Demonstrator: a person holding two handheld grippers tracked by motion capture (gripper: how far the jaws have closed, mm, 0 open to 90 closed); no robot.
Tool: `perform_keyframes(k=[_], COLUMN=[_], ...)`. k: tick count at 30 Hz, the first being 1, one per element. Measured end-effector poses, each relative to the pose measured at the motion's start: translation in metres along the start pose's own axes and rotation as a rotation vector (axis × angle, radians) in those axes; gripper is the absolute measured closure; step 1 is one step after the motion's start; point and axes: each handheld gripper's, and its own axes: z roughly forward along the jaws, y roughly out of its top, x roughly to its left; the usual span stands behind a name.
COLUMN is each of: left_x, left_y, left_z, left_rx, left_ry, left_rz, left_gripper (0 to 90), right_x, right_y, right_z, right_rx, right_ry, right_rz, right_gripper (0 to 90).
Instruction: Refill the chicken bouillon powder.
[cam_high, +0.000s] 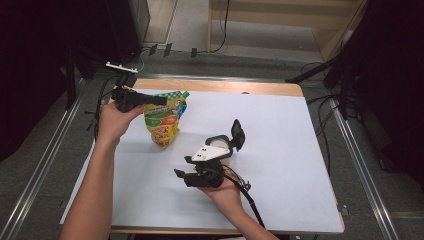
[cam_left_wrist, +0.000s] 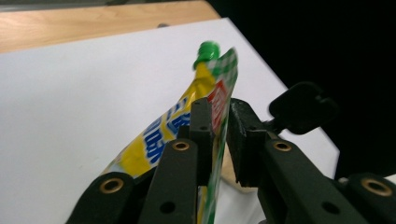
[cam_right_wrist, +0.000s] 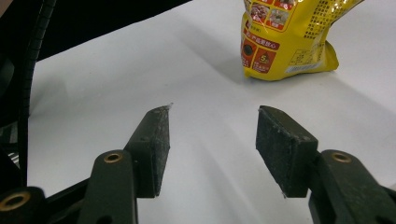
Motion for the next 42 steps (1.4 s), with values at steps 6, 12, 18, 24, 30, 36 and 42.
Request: perform_keyframes(k=[6, 12, 18, 24, 30, 36, 42], left_x=[-0.002, -0.003, -0.007, -0.014, -0.018, -0.019, -0.015], left_y=[-0.001, -0.002, -0.001, 0.001, 0.001, 0.000, -0.004], left_z=[-0.001, -0.005, -0.005, -0.015, -0.027, -0.041, -0.053], left_rx=[0.002, -0.007, -0.008, -0.003, -0.025, -0.049, -0.064], left_ry=[-0.004, 0.001, -0.006, 0.027, 0.037, 0.038, 0.047], left_rz=[0.005, -0.001, -0.002, -0.020, -0.045, -0.039, -0.058], left_gripper=[75.4, 71.9, 69.8, 67.6, 63.1, 62.1, 61.9], right_x=[0.001, 0.000, 0.000, 0.002, 0.003, 0.001, -0.005], right_y=[0.001, 0.002, 0.002, 0.006, 0.010, 0.013, 0.018], right_z=[0.000, -0.001, -0.001, -0.003, -0.005, -0.007, -0.013], right_rx=[-0.001, 0.002, 0.006, 0.027, 0.051, 0.077, 0.088], right_ry=[0.004, 0.009, 0.012, 0.026, 0.047, 0.043, 0.047], right_rz=[-0.005, -0.001, -0.004, 0.002, 0.009, 0.018, 0.036], right_gripper=[45.9, 46.3, 46.7, 47.3, 48.1, 49.7, 51.0])
